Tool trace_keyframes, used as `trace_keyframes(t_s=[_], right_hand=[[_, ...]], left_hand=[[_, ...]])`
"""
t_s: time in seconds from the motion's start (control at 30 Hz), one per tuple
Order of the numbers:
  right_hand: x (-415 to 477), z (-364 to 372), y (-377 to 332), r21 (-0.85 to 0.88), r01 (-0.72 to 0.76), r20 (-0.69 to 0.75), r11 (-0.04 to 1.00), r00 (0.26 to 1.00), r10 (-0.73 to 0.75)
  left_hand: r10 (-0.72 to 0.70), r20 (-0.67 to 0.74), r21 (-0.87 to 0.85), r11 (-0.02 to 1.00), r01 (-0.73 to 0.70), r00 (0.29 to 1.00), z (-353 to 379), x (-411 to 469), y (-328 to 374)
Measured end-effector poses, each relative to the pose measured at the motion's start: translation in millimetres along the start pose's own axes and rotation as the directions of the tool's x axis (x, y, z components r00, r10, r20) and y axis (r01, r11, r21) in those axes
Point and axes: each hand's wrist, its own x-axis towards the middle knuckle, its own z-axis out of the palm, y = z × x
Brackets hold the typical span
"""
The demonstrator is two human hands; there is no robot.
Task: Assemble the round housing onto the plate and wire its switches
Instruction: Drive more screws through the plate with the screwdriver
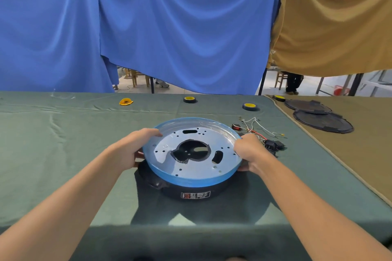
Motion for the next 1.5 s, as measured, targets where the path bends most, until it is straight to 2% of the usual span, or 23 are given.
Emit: trace_keyframes(t_s=[0.2, 0.37, 0.43, 0.5, 0.57, 0.6, 0.63, 0.67, 0.7, 0.73, 0.77, 0.8, 0.9, 0.97, 1.0, 1.07, 1.13, 1.23, 1.4, 1.5], right_hand=[[1.0, 0.7, -6.0, -0.027, -0.021, -0.061, 0.999, 0.998, 0.019], [-0.2, 7.9, -6.1, -0.055, -0.026, -0.075, 0.998, 0.997, 0.022], [-3.1, 10.2, -7.9, -0.058, -0.02, -0.067, 0.998, 0.998, 0.016], [-5.9, 13.6, -12.3, -0.06, -0.016, -0.045, 0.998, 0.999, 0.013], [-7.8, 19.2, -15.9, -0.183, 0.01, -0.061, 0.983, 0.998, -0.022], [-8.5, 22.1, -17.8, -0.393, 0.032, -0.125, 0.919, 0.988, -0.088], [-10.5, 25.7, -19.8, -0.628, 0.057, -0.202, 0.776, 0.951, -0.234], [-15.2, 32.3, -23.8, -0.778, 0.123, -0.21, 0.616, 0.873, -0.44], [-23.2, 40.6, -31.6, -0.818, 0.25, -0.137, 0.518, 0.79, -0.598], [-30.1, 49.1, -40.6, -0.775, 0.395, -0.028, 0.493, 0.758, -0.652], [-38.4, 58.1, -50.6, -0.668, 0.504, 0.081, 0.547, 0.78, -0.62], [-44.9, 67.6, -59.4, -0.549, 0.525, 0.172, 0.65, 0.832, -0.528], [-50.7, 84.9, -78.4, -0.309, 0.421, 0.3, 0.853, 0.894, -0.333], [-47.8, 89.8, -84.7, -0.035, 0.295, 0.343, 0.955, 0.901, -0.266], [-46.1, 91.3, -87.2, 0.108, 0.237, 0.384, 0.965, 0.886, -0.261], [-45.9, 90.4, -91.7, 0.299, 0.15, 0.442, 0.942, 0.854, -0.276], [-47.9, 85.8, -93.5, 0.406, 0.066, 0.488, 0.911, 0.828, -0.277], [-50.5, 76.8, -95.5, 0.548, -0.076, 0.557, 0.833, 0.776, -0.296], [-49.0, 72.6, -90.0, 0.681, -0.178, 0.577, 0.71, 0.728, -0.371], [-43.3, 68.9, -80.9, 0.733, -0.22, 0.553, 0.643, 0.744, -0.375]], left_hand=[[0.015, 0.17, -0.304, 0.952, 0.038, 0.985, -8.5, -0.2, 4.1], [0.036, 0.178, -0.326, 0.945, 0.025, 0.983, -6.2, 0.3, 10.9], [0.048, 0.149, -0.325, 0.946, 0.003, 0.988, -5.2, -0.4, 11.8], [0.057, 0.061, -0.341, 0.939, -0.033, 0.996, -4.0, -0.4, 12.8], [0.07, -0.049, -0.395, 0.915, -0.084, 0.996, -2.2, -1.3, 14.9], [0.082, -0.092, -0.428, 0.897, -0.113, 0.992, -1.1, -2.0, 16.0], [0.091, -0.126, -0.46, 0.877, -0.14, 0.988, 0.3, -2.7, 16.9], [0.098, -0.154, -0.487, 0.858, -0.162, 0.983, 1.7, -2.7, 18.1], [0.102, -0.177, -0.509, 0.842, -0.18, 0.979, 3.8, -2.4, 19.4], [0.102, -0.204, -0.528, 0.826, -0.197, 0.974, 5.6, -3.2, 21.3], [0.097, -0.233, -0.543, 0.813, -0.212, 0.968, 7.3, -4.9, 23.3], [0.091, -0.26, -0.554, 0.801, -0.226, 0.961, 8.8, -7.4, 25.7], [0.116, -0.34, -0.547, 0.783, -0.297, 0.933, 13.6, -19.9, 30.6], [0.202, -0.399, -0.493, 0.775, -0.395, 0.894, 16.1, -25.1, 30.0], [0.262, -0.437, -0.446, 0.768, -0.46, 0.86, 17.0, -29.1, 30.6], [0.393, -0.505, -0.277, 0.77, -0.575, 0.769, 17.5, -39.7, 34.6], [0.499, -0.542, -0.105, 0.758, -0.643, 0.676, 18.1, -47.1, 39.2], [0.608, -0.564, 0.064, 0.707, -0.705, 0.558, 19.9, -54.0, 44.0], [0.814, -0.465, 0.319, 0.521, -0.791, 0.348, 25.2, -51.5, 37.7], [0.91, -0.354, 0.467, 0.373, -0.802, 0.217, 30.6, -45.6, 31.6]])
